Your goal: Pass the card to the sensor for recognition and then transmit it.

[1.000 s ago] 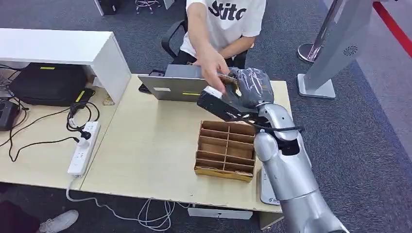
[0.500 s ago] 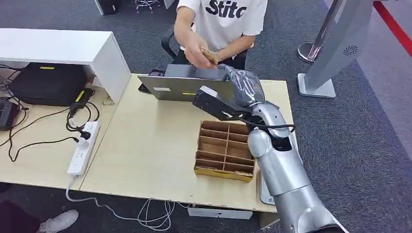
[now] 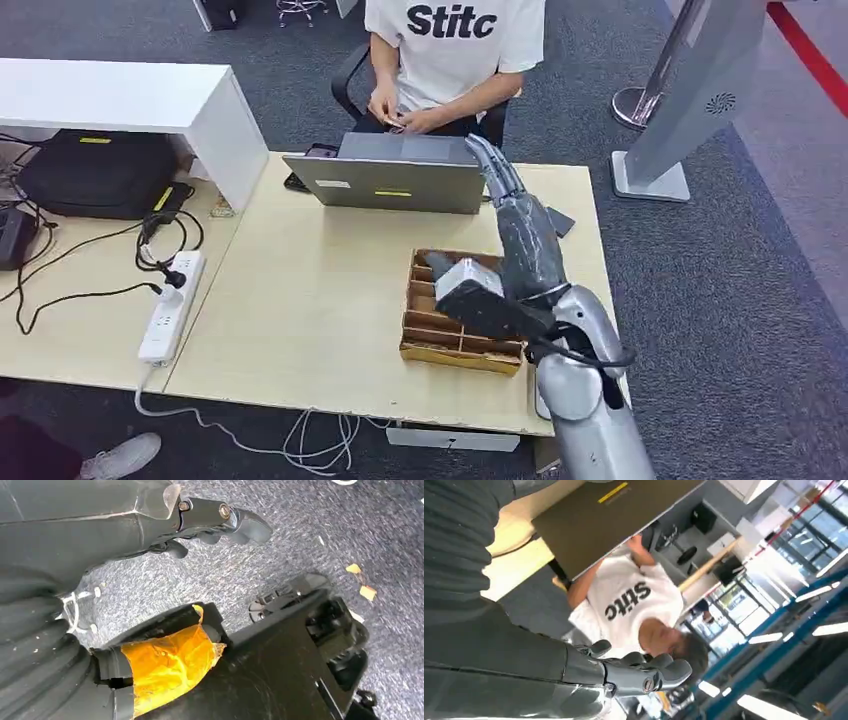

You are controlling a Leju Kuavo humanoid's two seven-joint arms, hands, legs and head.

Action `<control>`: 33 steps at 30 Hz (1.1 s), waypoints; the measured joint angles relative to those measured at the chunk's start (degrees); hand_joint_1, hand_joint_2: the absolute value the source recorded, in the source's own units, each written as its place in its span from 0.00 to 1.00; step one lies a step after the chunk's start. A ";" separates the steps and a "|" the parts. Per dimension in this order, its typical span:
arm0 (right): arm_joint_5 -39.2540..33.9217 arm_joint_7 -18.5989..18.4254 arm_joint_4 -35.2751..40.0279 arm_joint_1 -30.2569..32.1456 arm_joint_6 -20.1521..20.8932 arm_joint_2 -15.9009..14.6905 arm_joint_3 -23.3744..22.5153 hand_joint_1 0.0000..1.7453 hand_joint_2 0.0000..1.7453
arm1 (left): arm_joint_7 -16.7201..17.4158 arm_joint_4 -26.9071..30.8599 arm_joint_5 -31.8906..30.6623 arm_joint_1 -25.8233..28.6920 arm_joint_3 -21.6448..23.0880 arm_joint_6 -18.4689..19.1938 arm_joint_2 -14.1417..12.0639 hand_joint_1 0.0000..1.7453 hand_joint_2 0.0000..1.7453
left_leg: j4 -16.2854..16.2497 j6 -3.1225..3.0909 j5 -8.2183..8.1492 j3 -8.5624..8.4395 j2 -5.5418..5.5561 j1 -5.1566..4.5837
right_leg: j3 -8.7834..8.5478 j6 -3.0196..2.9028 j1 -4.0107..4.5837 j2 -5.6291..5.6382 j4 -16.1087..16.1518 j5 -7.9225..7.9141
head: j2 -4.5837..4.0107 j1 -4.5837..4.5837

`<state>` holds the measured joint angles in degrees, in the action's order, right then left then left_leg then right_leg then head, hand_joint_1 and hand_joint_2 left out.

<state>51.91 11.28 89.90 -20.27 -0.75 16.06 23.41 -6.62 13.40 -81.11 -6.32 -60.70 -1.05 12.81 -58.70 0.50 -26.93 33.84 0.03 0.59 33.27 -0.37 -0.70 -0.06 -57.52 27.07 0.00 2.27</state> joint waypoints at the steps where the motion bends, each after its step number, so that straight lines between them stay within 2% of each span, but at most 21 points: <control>1: 1.21 0.31 1.30 1.54 -1.23 -0.71 0.69 0.00 1.00 | -0.06 0.00 0.22 0.14 -0.15 -0.09 -0.04 0.00 1.00 | 0.00 0.00 0.00 0.00 0.00 0.00 | 0.01 0.00 0.00 0.00 0.00 0.00 | 0.00 0.02; 6: 8.96 0.87 4.96 9.83 -9.53 -4.57 3.76 0.00 1.00 | -0.44 0.00 1.11 0.54 -0.98 -0.59 -0.20 0.00 1.00 | 0.00 -0.02 -0.03 0.01 -0.01 0.00 | 0.00 -0.01 0.00 0.01 0.00 0.02 | 0.00 0.02; 9: 10.25 0.87 5.11 13.15 -11.58 -5.99 4.74 0.00 1.00 | -0.66 0.00 1.40 0.60 -1.49 -0.68 -0.31 0.00 1.00 | 0.00 -0.02 -0.03 0.01 -0.01 0.00 | 0.00 -0.01 0.00 -0.01 0.00 0.02 | 0.00 0.02; 13: 15.98 -0.81 4.65 15.83 -14.88 -7.21 5.02 0.00 1.00 | -0.66 0.00 1.97 0.63 -1.90 -0.70 -0.33 0.00 1.00 | 0.01 -0.02 -0.03 0.00 -0.01 0.00 | -0.01 -0.01 0.00 -0.01 0.00 0.02 | 0.00 0.02; 25: 19.61 -1.86 1.81 19.00 -16.59 -8.67 6.07 0.00 1.00 | -0.74 0.00 2.71 0.66 -3.15 -1.09 -0.35 0.00 1.00 | 0.01 -0.02 -0.03 0.00 -0.01 0.00 | -0.01 -0.01 0.00 -0.01 0.00 0.02 | 0.00 0.02; 29: 29.45 -6.66 -0.92 18.94 -19.03 -8.81 6.38 0.00 1.00 | -0.76 0.00 2.67 0.66 -3.17 -1.05 -0.37 0.00 1.00 | 0.01 -0.02 -0.03 0.00 -0.01 0.00 | -0.01 -0.01 0.00 -0.01 0.00 0.02 | 0.00 0.02; 33: 33.19 -8.35 -4.20 18.95 -20.19 -8.89 6.40 0.00 1.00 | -0.76 0.00 2.36 0.65 -3.17 -1.03 -0.37 0.00 1.00 | 0.01 -0.02 -0.02 0.00 -0.01 0.00 | -0.02 -0.01 0.00 -0.01 0.00 0.02 | 0.00 0.02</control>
<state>85.11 2.93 85.71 -1.32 -20.94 7.17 29.81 -7.39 13.40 -78.75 -5.67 -63.87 -2.08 12.44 -58.69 0.48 -26.96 33.84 0.02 0.60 33.26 -0.38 -0.70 -0.06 -57.52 27.10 0.00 2.30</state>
